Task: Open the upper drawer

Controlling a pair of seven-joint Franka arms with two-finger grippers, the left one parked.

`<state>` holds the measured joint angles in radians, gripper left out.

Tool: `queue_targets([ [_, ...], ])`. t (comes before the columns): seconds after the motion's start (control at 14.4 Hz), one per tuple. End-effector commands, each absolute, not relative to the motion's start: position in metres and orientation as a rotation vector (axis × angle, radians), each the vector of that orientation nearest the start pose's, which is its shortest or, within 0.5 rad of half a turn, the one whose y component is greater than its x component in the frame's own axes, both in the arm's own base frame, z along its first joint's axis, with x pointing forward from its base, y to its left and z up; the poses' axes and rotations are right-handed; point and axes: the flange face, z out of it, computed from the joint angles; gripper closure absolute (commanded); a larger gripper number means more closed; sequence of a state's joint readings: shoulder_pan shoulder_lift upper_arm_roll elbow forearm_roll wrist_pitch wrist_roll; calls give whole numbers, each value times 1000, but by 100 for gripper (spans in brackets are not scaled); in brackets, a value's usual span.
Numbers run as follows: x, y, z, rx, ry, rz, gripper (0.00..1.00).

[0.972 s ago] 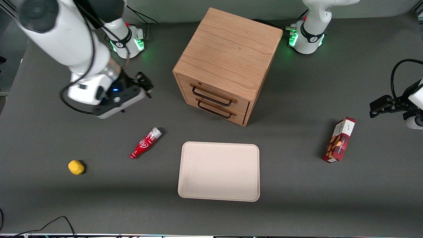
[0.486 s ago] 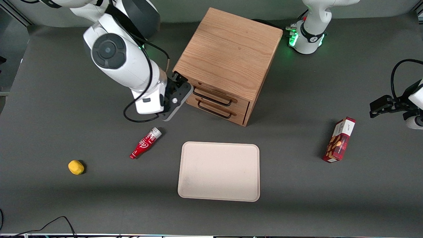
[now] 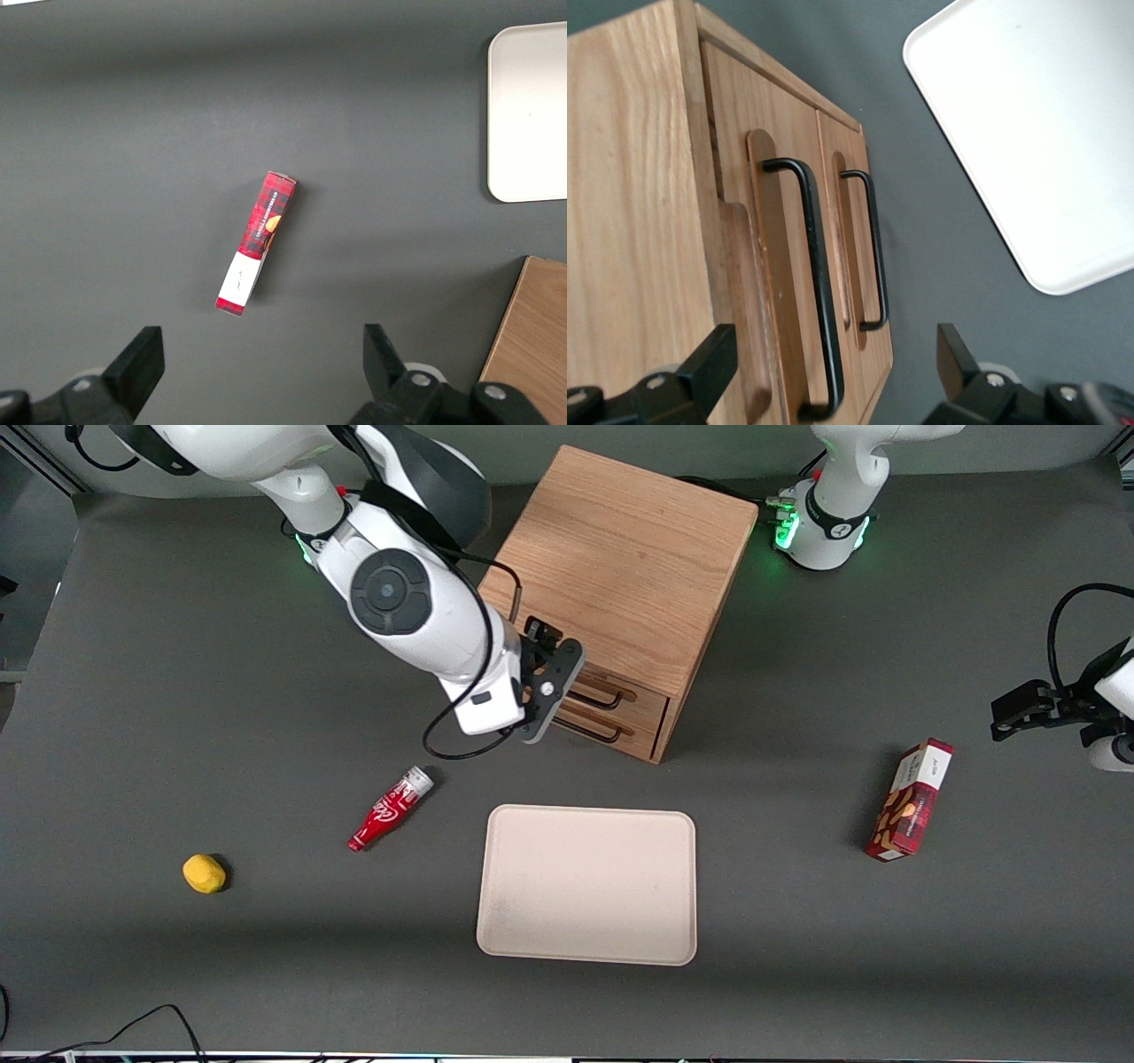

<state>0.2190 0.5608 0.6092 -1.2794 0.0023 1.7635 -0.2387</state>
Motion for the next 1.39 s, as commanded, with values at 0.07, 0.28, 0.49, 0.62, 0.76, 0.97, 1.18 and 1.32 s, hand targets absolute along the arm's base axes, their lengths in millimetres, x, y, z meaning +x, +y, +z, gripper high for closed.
queue_targets([
  [0.07,545,450,447,-2443,-1462,91,0],
  [0.28,548,450,432,-2451,-1489,99,0],
  [0.49,551,451,425,-2439,-1497,96,0],
  [0.62,553,452,420,-2436,-1495,79,0],
  [0.76,555,453,412,-2432,-1487,74,0],
  [0.97,558,454,405,-2412,-1517,66,0],
  [1.18,561,455,396,-2403,-1532,53,0],
  [1.32,564,452,393,-2425,-1568,43,0],
])
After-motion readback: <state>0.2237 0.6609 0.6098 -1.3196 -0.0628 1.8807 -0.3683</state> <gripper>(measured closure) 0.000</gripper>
